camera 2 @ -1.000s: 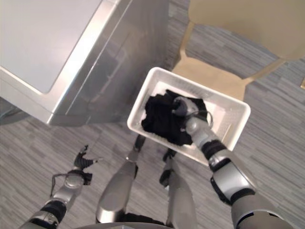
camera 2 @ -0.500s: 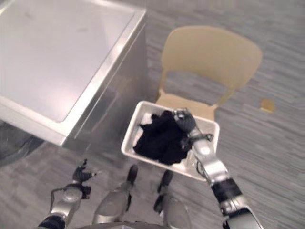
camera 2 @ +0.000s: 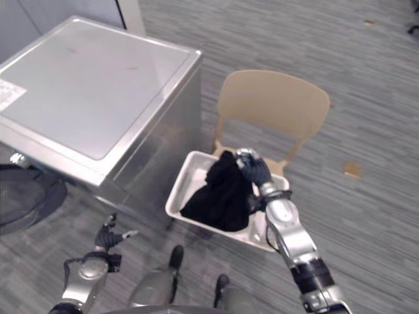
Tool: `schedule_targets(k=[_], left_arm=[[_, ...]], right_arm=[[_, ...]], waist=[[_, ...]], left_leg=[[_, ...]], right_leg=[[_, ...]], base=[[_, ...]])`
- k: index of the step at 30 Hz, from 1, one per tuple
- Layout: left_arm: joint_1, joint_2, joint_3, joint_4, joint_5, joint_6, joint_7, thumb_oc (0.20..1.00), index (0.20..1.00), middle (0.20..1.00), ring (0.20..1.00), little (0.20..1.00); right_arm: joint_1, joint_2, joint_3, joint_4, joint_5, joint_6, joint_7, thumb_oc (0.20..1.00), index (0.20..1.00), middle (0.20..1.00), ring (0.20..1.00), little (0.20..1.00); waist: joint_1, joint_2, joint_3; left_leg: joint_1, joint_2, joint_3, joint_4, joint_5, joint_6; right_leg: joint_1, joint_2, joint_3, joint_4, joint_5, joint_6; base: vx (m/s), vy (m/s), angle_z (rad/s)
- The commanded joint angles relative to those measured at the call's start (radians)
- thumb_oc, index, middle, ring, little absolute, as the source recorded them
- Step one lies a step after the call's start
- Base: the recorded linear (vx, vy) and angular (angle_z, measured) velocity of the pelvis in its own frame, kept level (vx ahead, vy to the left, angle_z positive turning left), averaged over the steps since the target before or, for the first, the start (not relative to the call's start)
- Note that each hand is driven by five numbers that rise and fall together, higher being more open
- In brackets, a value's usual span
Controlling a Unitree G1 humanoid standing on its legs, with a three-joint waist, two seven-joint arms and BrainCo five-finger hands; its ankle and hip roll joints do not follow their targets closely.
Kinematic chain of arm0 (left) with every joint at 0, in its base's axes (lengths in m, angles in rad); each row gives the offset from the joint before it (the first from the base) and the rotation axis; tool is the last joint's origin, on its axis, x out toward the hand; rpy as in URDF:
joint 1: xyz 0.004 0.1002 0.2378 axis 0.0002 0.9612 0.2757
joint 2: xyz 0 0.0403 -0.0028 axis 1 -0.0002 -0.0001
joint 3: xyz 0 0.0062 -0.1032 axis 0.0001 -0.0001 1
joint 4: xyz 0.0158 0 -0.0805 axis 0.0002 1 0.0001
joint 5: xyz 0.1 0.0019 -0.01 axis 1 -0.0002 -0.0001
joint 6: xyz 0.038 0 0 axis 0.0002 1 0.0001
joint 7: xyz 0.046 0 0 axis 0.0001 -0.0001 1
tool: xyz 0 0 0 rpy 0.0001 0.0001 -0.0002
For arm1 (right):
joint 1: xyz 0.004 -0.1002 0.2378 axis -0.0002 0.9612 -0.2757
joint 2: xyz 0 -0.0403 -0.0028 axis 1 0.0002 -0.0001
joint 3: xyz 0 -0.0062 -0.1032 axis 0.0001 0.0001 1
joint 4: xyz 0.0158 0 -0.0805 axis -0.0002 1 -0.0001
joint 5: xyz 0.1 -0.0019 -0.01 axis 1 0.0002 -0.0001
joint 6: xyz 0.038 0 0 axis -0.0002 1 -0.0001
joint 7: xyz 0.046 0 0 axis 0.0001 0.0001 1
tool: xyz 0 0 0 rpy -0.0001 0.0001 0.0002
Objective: Grab the laundry basket,head to the washer,open it,put in the laundry and shut it.
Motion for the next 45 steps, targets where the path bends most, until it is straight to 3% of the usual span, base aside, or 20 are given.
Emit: schedule_targets(k=[1,5,7,9,10,11,14,18,28,29,30,32,34,35,36,37,45], left_arm=[[0.007,0.037,-0.011,-0.043,-0.049,-0.031,0.006,1.000,1.000,1.000,1.000,1.000],[-0.011,0.034,-0.037,-0.118,-0.041,-0.043,-0.006,1.000,1.000,1.000,1.000,1.000],[-0.031,0.057,-0.074,-0.228,-0.018,-0.062,-0.029,1.000,1.000,1.000,1.000,1.000],[-0.051,0.066,-0.106,-0.271,0.003,-0.071,-0.040,1.000,1.000,1.000,1.000,1.000],[-0.051,0.066,-0.106,-0.271,0.003,-0.071,-0.040,1.000,1.000,1.000,1.000,1.000],[-0.083,0.069,-0.149,-0.303,0.012,-0.072,-0.054,1.000,1.000,1.000,1.000,1.000],[-0.154,0.054,-0.236,-0.336,0.040,-0.076,-0.070,1.000,1.000,1.000,1.000,1.000],[-0.239,0.037,-0.329,-0.353,0.067,-0.074,-0.081,1.000,1.000,1.000,1.000,1.000],[-0.423,-0.004,-0.450,-0.249,0.123,-0.070,-0.032,1.000,1.000,1.000,1.000,1.000],[-0.453,-0.012,-0.462,-0.220,0.129,-0.069,-0.016,0.492,0.492,0.492,0.492,0.492],[-0.464,-0.014,-0.462,-0.216,0.124,-0.071,-0.006,0.200,0.200,0.200,0.200,0.200],[-0.474,-0.014,-0.449,-0.216,0.100,-0.072,0.005,0.200,0.200,0.200,0.200,0.200],[-0.468,-0.007,-0.427,-0.230,0.084,-0.071,0.008,0.200,0.200,0.200,0.200,0.200],[-0.448,0.002,-0.407,-0.252,0.069,-0.073,0.005,0.200,0.200,0.200,0.200,0.200],[-0.447,0.002,-0.407,-0.253,0.069,-0.073,0.005,0.200,0.200,0.200,0.200,0.200],[-0.408,0.010,-0.381,-0.278,0.059,-0.071,0.000,0.200,0.200,0.200,0.200,0.200],[-0.176,0.061,-0.210,-0.392,-0.029,-0.080,-0.036,0.200,0.200,0.200,0.200,0.200]], right_arm=[[-0.046,0.019,-0.016,-0.090,0.048,-0.090,-0.026,0.200,0.200,0.200,0.200,0.200],[-0.072,-0.006,-0.001,-0.121,0.054,-0.081,-0.021,0.200,0.200,0.200,0.200,0.200],[-0.076,-0.017,0.008,-0.178,0.065,-0.087,-0.003,0.200,0.200,0.200,0.200,0.200],[-0.079,-0.014,0.017,-0.194,0.072,-0.093,0.007,0.200,0.200,0.200,0.200,0.200],[-0.079,-0.014,0.017,-0.194,0.072,-0.093,0.007,0.200,0.200,0.200,0.200,0.200],[-0.080,-0.010,0.027,-0.209,0.073,-0.089,0.013,0.200,0.200,0.200,0.200,0.200],[-0.097,0.007,0.048,-0.227,0.073,-0.087,0.018,0.200,0.200,0.200,0.200,0.200],[-0.171,0.041,0.109,-0.232,0.092,-0.084,0.017,0.200,0.200,0.200,0.200,0.200],[-0.416,0.174,0.259,-0.236,0.263,-0.093,0.024,0.200,0.200,0.200,0.200,0.200],[-0.426,0.190,0.272,-0.240,0.292,-0.098,0.027,0.200,0.200,0.200,0.200,0.200],[-0.421,0.186,0.273,-0.245,0.295,-0.103,0.023,0.200,0.200,0.200,0.200,0.200],[-0.409,0.173,0.269,-0.254,0.289,-0.095,0.023,0.200,0.200,0.200,0.200,0.200],[-0.377,0.173,0.271,-0.258,0.284,-0.085,0.032,0.200,0.200,0.200,0.200,0.200],[-0.323,0.159,0.265,-0.258,0.277,-0.080,0.042,0.507,0.507,0.507,0.507,0.507],[-0.322,0.159,0.265,-0.259,0.277,-0.079,0.042,0.567,0.567,0.567,0.567,0.567],[-0.259,0.148,0.252,-0.262,0.263,-0.069,0.050,1.000,1.000,1.000,1.000,1.000],[-0.037,0.047,0.118,-0.263,0.136,-0.052,0.063,1.000,1.000,1.000,1.000,1.000]], waist=[[0.004,-0.048,-0.034],[-0.027,-0.042,-0.014],[-0.061,-0.064,-0.021],[-0.083,-0.070,-0.040],[-0.084,-0.070,-0.040],[-0.108,-0.070,-0.055],[-0.142,-0.053,-0.077],[-0.157,-0.056,-0.090],[-0.148,-0.089,-0.127],[-0.152,-0.089,-0.134],[-0.156,-0.089,-0.132],[-0.169,-0.092,-0.129],[-0.169,-0.087,-0.130],[-0.170,-0.085,-0.134],[-0.170,-0.084,-0.136],[-0.171,-0.080,-0.143],[-0.171,-0.064,-0.156]], left_leg=[[-0.093,-0.031,0.078,-0.121,0.053,-0.025],[-0.094,-0.018,0.168,-0.080,-0.001,0.002],[-0.052,-0.015,0.219,0.051,-0.101,0.029],[0.004,-0.011,0.235,0.083,-0.164,0.030],[0.003,-0.011,0.235,0.083,-0.164,0.030],[0.079,0.003,0.248,0.084,-0.208,0.026],[0.137,0.014,0.281,-0.026,-0.184,0.023],[0.172,-0.005,0.267,-0.109,-0.166,0.029],[0.236,-0.037,0.302,-0.135,-0.188,0.069],[0.240,-0.041,0.304,-0.140,-0.185,0.074],[0.239,-0.041,0.301,-0.141,-0.182,0.075],[0.231,-0.043,0.291,-0.145,-0.174,0.079],[0.224,-0.045,0.289,-0.150,-0.163,0.081],[0.212,-0.045,0.282,-0.152,-0.156,0.079],[0.212,-0.045,0.281,-0.152,-0.156,0.079],[0.209,-0.044,0.278,-0.152,-0.155,0.076],[0.210,-0.038,0.263,-0.152,-0.141,0.058]], right_leg=[[0.084,0.009,0.010,-0.067,-0.089,0.028],[0.050,-0.017,-0.047,-0.072,-0.054,0.030],[0.026,-0.063,-0.116,-0.097,-0.014,0.036],[0.019,-0.080,-0.148,-0.118,0.003,0.039],[0.019,-0.080,-0.148,-0.118,0.003,0.039],[0.015,-0.090,-0.173,-0.121,0.010,0.040],[0.010,-0.101,-0.220,-0.120,0.024,0.053],[0.009,-0.119,-0.238,-0.114,0.046,0.067],[0.004,-0.148,-0.180,-0.067,0.072,0.107],[0.002,-0.147,-0.156,-0.059,0.069,0.111],[-0.004,-0.138,-0.128,-0.044,0.064,0.109],[-0.017,-0.107,-0.047,-0.032,0.057,0.107],[-0.021,-0.091,-0.007,-0.036,0.057,0.099],[-0.019,-0.085,-0.002,-0.041,0.052,0.093],[-0.019,-0.085,-0.002,-0.042,0.052,0.093],[-0.008,-0.086,-0.008,-0.060,0.052,0.089],[0.050,-0.084,-0.051,-0.137,0.063,0.083]], base=[[-0.34,-0.061,0.42],[-0.26,0.012,0.57],[-0.33,0.033,0.82],[-0.11,0.053,0.89],[-0.09,0.124,0.68],[-0.05,0.143,0.72],[-0.03,0.155,0.76],[-0.02,0.193,0.35],[0.00,0.119,-0.03],[-0.02,0.031,-0.22],[-0.04,0.027,-0.18],[-0.04,-0.014,-0.04],[-0.03,-0.044,-0.01],[-0.01,-0.055,-0.05],[0.03,-0.088,-0.02],[0.04,-0.068,0.06],[0.04,-0.070,0.17]])
